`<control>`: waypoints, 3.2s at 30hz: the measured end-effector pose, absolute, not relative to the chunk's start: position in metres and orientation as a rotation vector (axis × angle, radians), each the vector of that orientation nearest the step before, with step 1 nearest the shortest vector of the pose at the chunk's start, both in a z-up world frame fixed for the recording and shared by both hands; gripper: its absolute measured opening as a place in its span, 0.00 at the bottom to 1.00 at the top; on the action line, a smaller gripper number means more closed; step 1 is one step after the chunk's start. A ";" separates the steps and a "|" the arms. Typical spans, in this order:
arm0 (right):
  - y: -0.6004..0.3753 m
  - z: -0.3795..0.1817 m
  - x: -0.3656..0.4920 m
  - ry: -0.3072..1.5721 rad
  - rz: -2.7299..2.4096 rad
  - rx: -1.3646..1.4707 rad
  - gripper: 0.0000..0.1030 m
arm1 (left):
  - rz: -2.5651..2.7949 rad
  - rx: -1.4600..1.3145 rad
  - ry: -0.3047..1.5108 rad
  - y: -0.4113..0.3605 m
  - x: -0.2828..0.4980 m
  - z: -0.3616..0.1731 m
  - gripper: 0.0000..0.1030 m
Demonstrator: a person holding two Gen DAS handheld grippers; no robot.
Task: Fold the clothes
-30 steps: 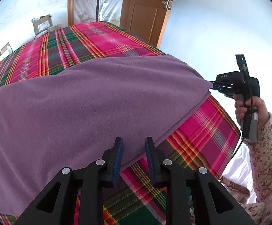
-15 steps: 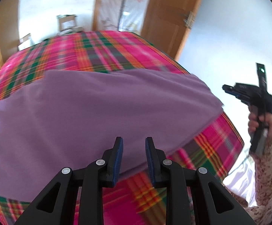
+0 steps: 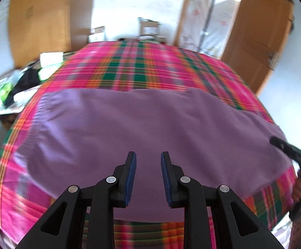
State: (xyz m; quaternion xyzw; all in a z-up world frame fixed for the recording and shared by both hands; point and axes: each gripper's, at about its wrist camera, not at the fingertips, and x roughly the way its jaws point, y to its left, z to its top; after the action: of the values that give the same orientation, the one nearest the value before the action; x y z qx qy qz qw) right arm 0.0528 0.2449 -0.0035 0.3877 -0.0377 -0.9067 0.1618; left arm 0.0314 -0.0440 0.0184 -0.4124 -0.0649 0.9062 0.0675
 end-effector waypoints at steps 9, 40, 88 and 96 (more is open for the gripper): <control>0.192 -0.016 0.081 0.156 -2.320 1.085 0.29 | 2.815 -1.336 -0.402 -0.109 0.020 0.003 0.25; 0.189 0.019 -0.061 -0.214 -2.139 1.086 0.28 | 2.850 -1.259 -0.436 -0.125 -0.018 0.028 0.25; 0.123 -0.034 -0.137 -0.274 -1.648 1.319 0.38 | 2.545 -1.380 -0.348 -0.069 -0.104 -0.003 0.25; 0.123 -0.009 -0.133 -0.300 -1.822 1.090 0.46 | 2.543 -1.369 -0.353 -0.070 -0.103 -0.005 0.25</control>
State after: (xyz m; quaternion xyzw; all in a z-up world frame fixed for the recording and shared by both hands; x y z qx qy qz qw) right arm -0.1333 0.1227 -0.0095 0.4465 -0.1229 -0.7461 0.4784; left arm -0.1034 -0.0703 -0.0048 -0.4674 -0.1205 0.8681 0.1158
